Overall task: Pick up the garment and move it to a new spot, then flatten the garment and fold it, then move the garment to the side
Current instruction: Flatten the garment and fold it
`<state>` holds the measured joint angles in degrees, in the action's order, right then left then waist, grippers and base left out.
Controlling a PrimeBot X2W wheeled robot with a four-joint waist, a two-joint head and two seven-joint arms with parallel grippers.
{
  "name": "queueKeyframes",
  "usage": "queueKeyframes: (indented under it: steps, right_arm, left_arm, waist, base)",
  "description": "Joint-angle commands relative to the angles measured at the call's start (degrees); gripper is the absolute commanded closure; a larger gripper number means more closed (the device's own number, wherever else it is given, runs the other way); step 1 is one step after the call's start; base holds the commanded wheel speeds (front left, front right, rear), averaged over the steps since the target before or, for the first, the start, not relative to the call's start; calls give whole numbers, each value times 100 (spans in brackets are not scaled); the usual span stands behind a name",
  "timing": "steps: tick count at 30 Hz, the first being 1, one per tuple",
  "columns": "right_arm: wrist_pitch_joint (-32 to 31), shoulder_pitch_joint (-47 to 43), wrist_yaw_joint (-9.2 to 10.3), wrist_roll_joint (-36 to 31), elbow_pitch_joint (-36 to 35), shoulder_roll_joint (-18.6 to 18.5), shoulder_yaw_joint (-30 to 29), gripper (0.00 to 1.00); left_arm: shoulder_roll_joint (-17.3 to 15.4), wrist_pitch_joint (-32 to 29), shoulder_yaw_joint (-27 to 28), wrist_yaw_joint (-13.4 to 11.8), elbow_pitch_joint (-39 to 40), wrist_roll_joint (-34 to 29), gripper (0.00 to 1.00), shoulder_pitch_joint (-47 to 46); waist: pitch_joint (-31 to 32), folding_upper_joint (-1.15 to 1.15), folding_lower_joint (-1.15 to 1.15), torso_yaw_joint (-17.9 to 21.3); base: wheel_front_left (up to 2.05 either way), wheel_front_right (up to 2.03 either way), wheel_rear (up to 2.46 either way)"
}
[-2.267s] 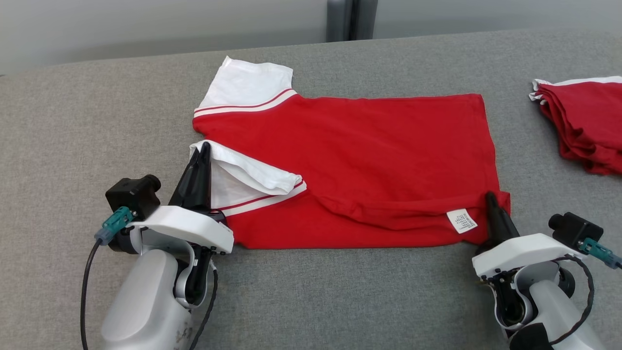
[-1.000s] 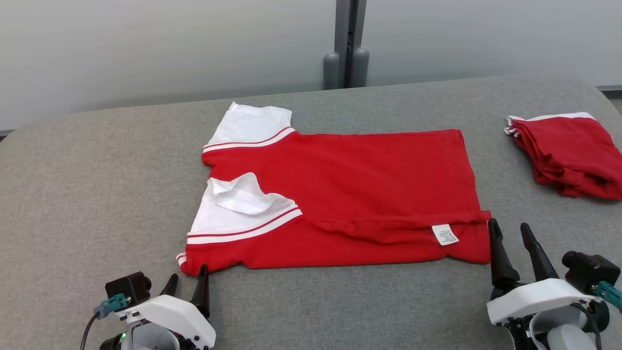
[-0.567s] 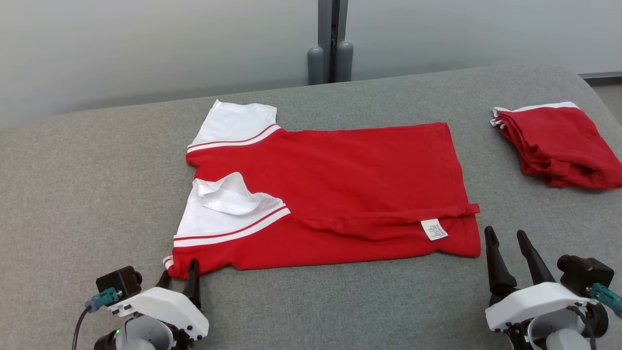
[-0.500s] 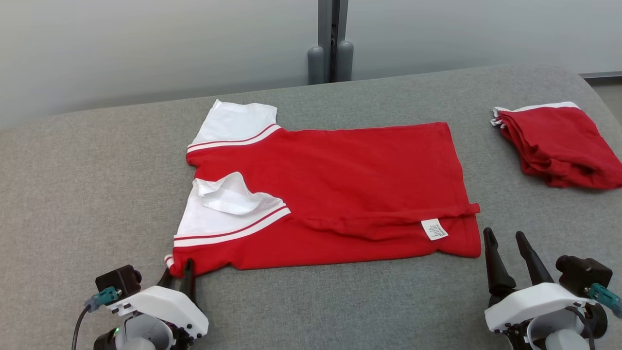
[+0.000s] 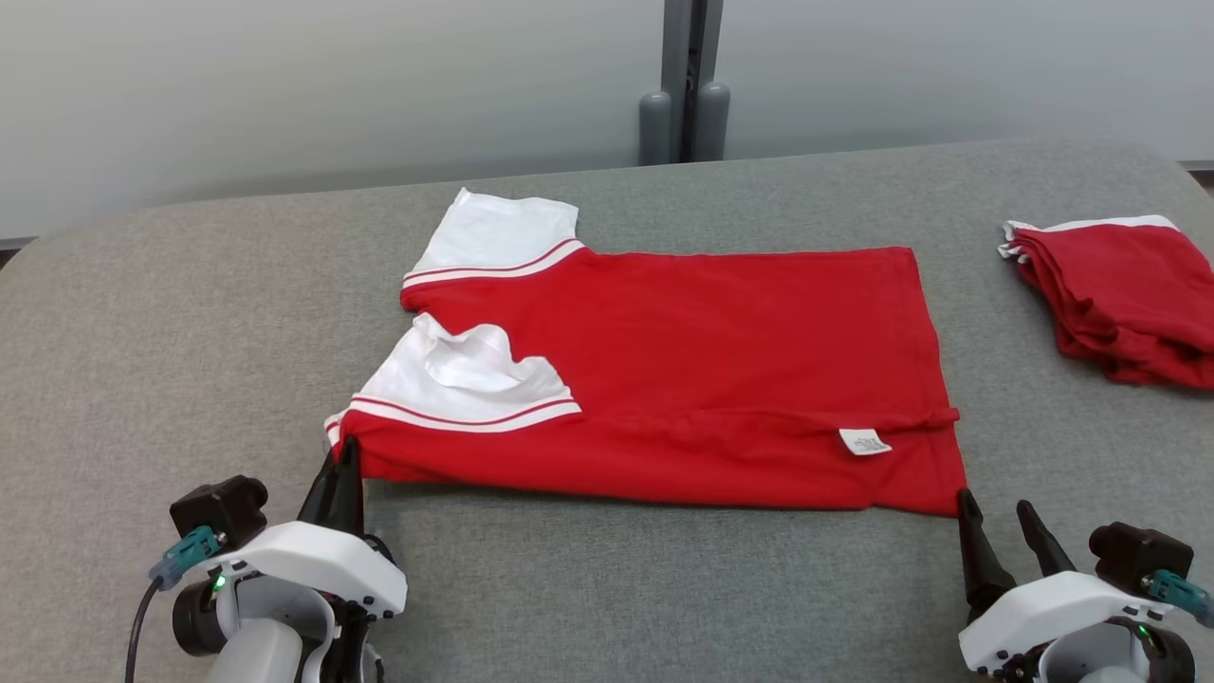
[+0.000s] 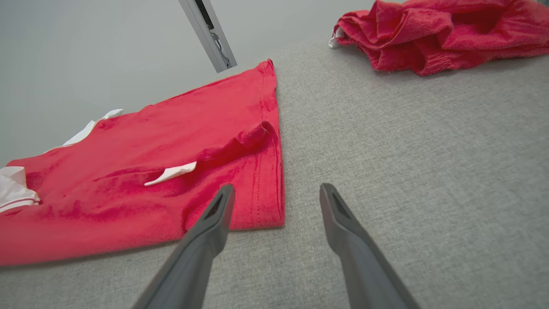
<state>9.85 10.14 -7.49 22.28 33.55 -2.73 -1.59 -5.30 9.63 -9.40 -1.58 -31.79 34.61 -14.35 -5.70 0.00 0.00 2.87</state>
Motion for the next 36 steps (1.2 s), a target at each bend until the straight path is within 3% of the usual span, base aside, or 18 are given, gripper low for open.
queueKeyframes:
  steps: [1,8,14,15,16,17,18,19,27,36]
  right_arm:
    - [-28,78,-2,43,70,-37,-44,0]
    - [-115,502,-1,11,827,-35,-46,0]
    - [-294,872,-2,137,1568,-17,354,0]
    - [-290,909,-2,171,1651,-16,421,34]
    - [-259,950,-2,202,1724,-12,480,55]
    - [-203,988,-2,247,1778,-8,532,65]
    - [-146,1024,-2,260,1817,-5,561,87]
    - [-80,1069,-2,274,1857,-7,566,100]
    - [76,1028,-2,529,1626,-35,454,100]
    - [-654,5,-1,671,286,-428,176,100]
  left_arm:
    - [-62,-13,2,-27,117,-21,100,70]
    - [-165,-186,-12,-209,791,-58,100,288]
    - [-185,-320,-79,-295,1075,-68,100,375]
    - [-186,-334,-86,-301,1102,-66,100,402]
    - [-194,-324,-90,-310,1123,-69,100,431]
    - [-204,-321,-94,-325,1150,-77,100,457]
    - [-214,-310,-97,-330,1171,-88,100,471]
    - [-225,-304,-97,-344,1201,-90,100,479]
    - [-285,-313,-107,-410,1634,-61,100,838]
    - [-393,-638,-208,-594,2456,-19,100,1778]
  waist:
    - [-13,0,0,-40]
    - [-76,0,0,-156]
    - [-90,0,0,-222]
    - [-88,0,0,-226]
    - [-84,0,0,-228]
    - [-82,0,0,-229]
    - [-78,0,0,-229]
    - [-71,0,0,-230]
    - [52,0,0,-244]
    - [166,0,0,-258]
  base:
    - [0,0,0]
    - [0,0,0]
    - [0,0,0]
    - [0,0,0]
    - [0,0,0]
    - [0,0,0]
    - [0,0,0]
    - [0,0,0]
    - [0,0,0]
    - [0,0,0]
